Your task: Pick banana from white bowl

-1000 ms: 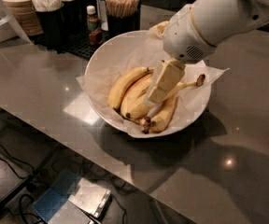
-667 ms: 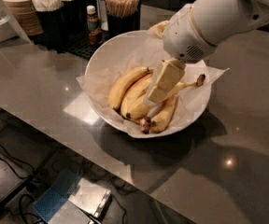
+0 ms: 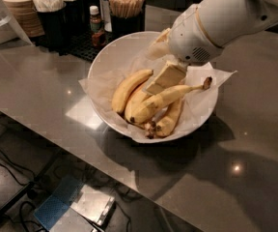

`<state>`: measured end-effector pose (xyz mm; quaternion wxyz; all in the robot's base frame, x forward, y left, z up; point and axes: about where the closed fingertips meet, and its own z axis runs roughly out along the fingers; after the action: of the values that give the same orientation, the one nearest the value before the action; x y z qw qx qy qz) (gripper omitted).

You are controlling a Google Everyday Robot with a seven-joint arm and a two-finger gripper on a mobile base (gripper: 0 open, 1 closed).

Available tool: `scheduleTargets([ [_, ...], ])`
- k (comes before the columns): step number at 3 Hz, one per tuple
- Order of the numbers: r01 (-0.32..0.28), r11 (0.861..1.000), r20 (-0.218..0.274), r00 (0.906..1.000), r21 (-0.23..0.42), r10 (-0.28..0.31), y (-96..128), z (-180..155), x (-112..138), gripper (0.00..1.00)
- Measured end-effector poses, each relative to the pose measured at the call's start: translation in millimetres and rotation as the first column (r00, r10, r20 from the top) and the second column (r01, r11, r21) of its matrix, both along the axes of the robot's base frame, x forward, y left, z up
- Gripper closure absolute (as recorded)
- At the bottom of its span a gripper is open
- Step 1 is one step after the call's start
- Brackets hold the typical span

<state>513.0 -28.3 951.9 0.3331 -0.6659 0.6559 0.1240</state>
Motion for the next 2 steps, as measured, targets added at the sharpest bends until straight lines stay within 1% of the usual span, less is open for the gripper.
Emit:
scheduleTargets([
  [1, -0.048, 0.998, -0.020, 0.9987, -0.043, 0.047, 2.2, -4.4, -5.3, 0.65],
  [2, -0.048, 0.998, -0.020, 0.9987, -0.043, 0.047, 2.2, -4.3, -5.4, 0.60],
])
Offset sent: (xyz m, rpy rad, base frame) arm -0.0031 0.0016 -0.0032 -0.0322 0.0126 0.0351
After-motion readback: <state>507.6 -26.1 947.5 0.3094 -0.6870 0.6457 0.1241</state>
